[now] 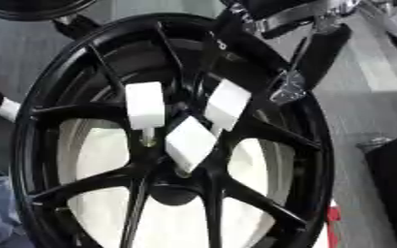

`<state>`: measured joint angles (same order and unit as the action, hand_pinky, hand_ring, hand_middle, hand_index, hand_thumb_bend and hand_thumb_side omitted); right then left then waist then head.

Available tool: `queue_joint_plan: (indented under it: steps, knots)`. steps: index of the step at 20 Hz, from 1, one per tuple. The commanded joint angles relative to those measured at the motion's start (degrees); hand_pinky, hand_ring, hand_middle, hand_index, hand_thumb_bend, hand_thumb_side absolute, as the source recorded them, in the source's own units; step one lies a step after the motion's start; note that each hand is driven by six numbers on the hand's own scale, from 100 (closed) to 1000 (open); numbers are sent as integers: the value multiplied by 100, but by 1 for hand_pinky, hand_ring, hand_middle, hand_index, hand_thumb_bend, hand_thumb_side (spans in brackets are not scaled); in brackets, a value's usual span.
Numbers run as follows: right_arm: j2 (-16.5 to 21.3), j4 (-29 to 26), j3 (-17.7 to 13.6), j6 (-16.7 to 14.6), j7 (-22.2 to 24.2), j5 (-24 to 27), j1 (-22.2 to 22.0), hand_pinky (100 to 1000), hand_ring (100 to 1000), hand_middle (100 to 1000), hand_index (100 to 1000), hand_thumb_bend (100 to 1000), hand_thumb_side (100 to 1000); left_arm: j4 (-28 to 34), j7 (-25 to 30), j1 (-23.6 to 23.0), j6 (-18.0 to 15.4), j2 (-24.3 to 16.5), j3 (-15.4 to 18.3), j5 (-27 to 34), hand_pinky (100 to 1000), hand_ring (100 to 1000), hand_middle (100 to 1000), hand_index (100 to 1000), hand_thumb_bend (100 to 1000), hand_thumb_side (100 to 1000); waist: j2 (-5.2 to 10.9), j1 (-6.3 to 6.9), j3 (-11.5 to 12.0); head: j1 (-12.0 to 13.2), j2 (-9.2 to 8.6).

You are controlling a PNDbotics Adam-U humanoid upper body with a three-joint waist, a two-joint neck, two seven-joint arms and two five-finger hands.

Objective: Pull the pin out of the wheel hub.

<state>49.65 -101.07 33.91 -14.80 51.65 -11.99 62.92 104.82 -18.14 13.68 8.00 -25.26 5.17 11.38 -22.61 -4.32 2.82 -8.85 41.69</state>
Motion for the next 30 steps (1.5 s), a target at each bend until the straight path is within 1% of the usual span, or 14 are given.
queue_joint_plan:
  steps: [1, 9, 15, 21, 24, 27, 30]
  knots:
    - [66, 38, -18, -60, 32, 18, 66, 895, 872, 822, 876, 310, 355, 78, -12, 43, -8, -63, 45, 20, 779, 778, 682, 842, 100, 896, 103, 26, 7, -26, -52]
    - [69, 28, 91, -39, 32, 199, 42, 891, 866, 811, 873, 279, 368, 70, -28, 39, -13, -50, 60, 19, 779, 778, 682, 842, 100, 895, 124, 17, 10, -28, -29]
    - [53, 91, 205, -42, 32, 225, 10, 888, 863, 808, 871, 262, 376, 60, -41, 34, -13, -30, 66, 29, 779, 777, 681, 841, 100, 895, 121, 13, 26, -54, -31]
    - [-30, 140, 294, -64, 32, 349, 55, 883, 855, 770, 843, 240, 352, 45, -56, 33, -3, -17, 66, 34, 780, 777, 681, 841, 100, 894, 118, 10, 28, -66, -23]
    - [-40, 142, 306, -56, 32, 416, 61, 876, 838, 726, 819, 228, 338, 32, -57, 29, -2, -13, 67, 34, 780, 777, 681, 839, 100, 894, 120, 3, 26, -64, -24]
    - [-45, 147, 291, -35, 32, 500, 56, 869, 815, 629, 763, 211, 322, 26, -63, 25, -3, -9, 73, 34, 780, 778, 682, 838, 100, 894, 122, 2, 29, -61, -22]
    - [-53, 150, 275, -11, 32, 572, 59, 862, 793, 571, 719, 206, 301, 22, -75, 20, -2, -1, 84, 34, 780, 778, 681, 837, 100, 894, 125, 4, 28, -65, -19]
